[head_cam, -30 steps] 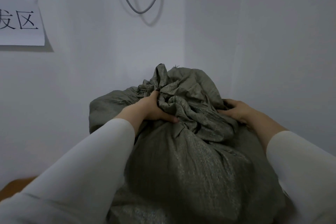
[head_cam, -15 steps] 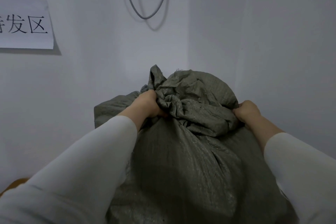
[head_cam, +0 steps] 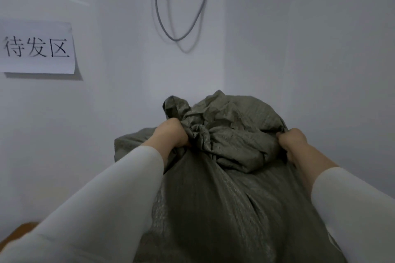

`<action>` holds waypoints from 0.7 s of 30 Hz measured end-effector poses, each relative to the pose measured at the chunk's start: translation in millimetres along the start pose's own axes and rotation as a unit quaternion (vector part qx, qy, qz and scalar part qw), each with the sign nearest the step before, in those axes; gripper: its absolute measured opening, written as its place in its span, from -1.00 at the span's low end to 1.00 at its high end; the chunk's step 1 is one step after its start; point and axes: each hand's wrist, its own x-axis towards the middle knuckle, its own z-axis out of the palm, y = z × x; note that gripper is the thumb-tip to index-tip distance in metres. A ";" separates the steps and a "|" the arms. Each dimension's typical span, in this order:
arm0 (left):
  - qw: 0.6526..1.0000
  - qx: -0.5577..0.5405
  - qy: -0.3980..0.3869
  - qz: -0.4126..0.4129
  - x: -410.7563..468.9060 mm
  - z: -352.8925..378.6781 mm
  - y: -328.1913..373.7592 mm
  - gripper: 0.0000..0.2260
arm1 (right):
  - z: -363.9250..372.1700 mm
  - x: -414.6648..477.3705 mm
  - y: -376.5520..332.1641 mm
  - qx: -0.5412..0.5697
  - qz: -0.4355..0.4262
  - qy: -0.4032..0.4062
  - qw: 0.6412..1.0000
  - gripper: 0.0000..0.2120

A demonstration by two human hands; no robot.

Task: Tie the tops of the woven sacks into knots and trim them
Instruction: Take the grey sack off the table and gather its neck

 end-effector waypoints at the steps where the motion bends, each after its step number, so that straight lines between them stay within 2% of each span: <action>1: 1.000 -0.008 0.020 0.004 -0.5 0.3 -2.3 -0.65 | 2.0 -1.1 -0.3 0.043 0.013 -0.003 0.999 -0.60; 4: 0.994 -0.049 0.099 0.005 -2.6 -1.8 -6.4 -0.86 | 3.8 -0.7 -4.6 0.176 0.057 -0.008 0.983 -0.58; 7: 0.983 -0.107 0.151 0.000 -7.8 -8.0 -7.2 -0.86 | 0.0 -2.1 -12.7 0.245 0.063 -0.002 0.967 -0.57; 10: 0.972 -0.138 0.192 0.001 -15.7 -14.6 -7.9 -0.91 | -8.2 -7.2 -18.6 0.260 0.046 0.015 0.965 -0.59; 21: 0.936 -0.214 0.276 0.050 -50.0 -68.1 -5.8 -0.81 | -66.2 -49.1 -54.2 0.321 -0.002 0.077 0.944 -0.68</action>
